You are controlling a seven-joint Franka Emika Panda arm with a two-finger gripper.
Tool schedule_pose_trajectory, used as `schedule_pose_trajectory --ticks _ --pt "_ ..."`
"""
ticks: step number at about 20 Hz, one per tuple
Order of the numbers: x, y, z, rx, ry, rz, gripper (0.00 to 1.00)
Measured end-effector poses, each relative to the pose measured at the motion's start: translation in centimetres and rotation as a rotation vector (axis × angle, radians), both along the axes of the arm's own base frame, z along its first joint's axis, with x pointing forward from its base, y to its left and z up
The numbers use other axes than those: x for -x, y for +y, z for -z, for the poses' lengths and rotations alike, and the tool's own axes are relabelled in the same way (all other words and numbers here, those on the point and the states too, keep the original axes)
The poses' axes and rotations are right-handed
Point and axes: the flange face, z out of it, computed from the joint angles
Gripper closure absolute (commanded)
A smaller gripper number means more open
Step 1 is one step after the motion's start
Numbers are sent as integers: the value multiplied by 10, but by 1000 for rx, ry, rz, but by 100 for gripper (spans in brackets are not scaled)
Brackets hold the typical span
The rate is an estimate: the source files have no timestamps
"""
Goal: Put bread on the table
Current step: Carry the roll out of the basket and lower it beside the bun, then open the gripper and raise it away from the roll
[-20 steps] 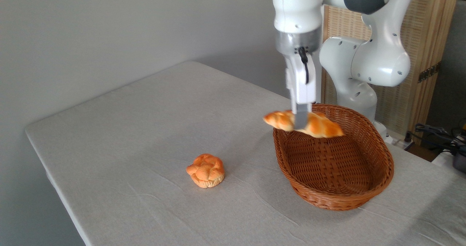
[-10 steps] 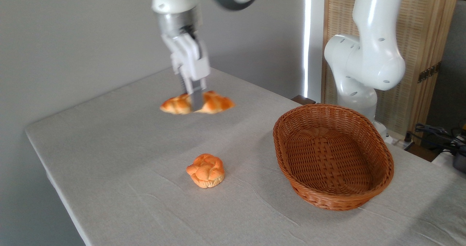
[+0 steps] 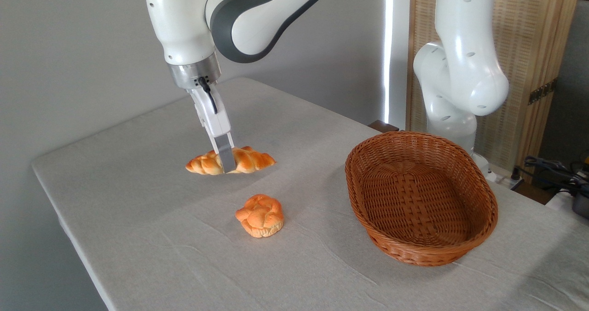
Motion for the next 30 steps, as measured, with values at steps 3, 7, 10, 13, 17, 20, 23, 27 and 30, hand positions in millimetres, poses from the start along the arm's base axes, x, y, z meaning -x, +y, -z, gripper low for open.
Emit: schedule_pose_trajectory --ticks 3,7,10,13,17,20,23,27,30 --pt "0 -1 1 -2 1 2 0" --pt "0 -1 1 -2 1 2 0" --pt "0 -1 1 -2 0 2 0" --pt "0 -1 1 -2 0 3 0" --pt "0 -1 1 -3 0 3 0" --pt "-1 0 -4 1 -10 -1 0" --pt "-9 8 -27 14 -46 -49 0" --pt "-28 67 -93 20 -71 -176 0" --pt "-32 118 -141 19 -75 -256 0"
